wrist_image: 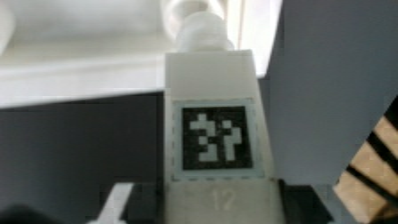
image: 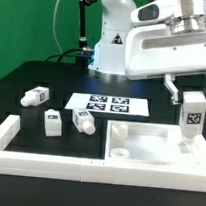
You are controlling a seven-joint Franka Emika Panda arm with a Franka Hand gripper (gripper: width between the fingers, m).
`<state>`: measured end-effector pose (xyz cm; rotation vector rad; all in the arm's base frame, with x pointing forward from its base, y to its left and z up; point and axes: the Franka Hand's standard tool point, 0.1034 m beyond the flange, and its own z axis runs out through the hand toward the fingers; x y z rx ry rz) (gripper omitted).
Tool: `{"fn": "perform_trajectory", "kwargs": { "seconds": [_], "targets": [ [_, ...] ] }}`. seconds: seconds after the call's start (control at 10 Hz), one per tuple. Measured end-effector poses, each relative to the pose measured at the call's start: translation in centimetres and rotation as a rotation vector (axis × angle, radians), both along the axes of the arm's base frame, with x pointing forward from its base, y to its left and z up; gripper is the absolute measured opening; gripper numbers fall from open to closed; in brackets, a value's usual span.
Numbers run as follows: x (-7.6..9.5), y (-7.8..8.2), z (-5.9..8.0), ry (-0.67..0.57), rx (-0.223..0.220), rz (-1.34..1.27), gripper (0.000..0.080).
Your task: Assemble one leg
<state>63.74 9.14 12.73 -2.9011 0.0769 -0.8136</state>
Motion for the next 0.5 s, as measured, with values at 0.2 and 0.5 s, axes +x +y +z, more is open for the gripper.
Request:
{"fn": "perform_trajectory", "kwargs": {
  "seconds": [0.2, 0.5],
  "targets": [
    [0.2, -0.7, 0.1, -0.054, -0.008, -0.019, 0.0287],
    [-0.1, 0.5, -2.0, -0.114, -0.019, -0.033, 0.0287]
  ]
}}
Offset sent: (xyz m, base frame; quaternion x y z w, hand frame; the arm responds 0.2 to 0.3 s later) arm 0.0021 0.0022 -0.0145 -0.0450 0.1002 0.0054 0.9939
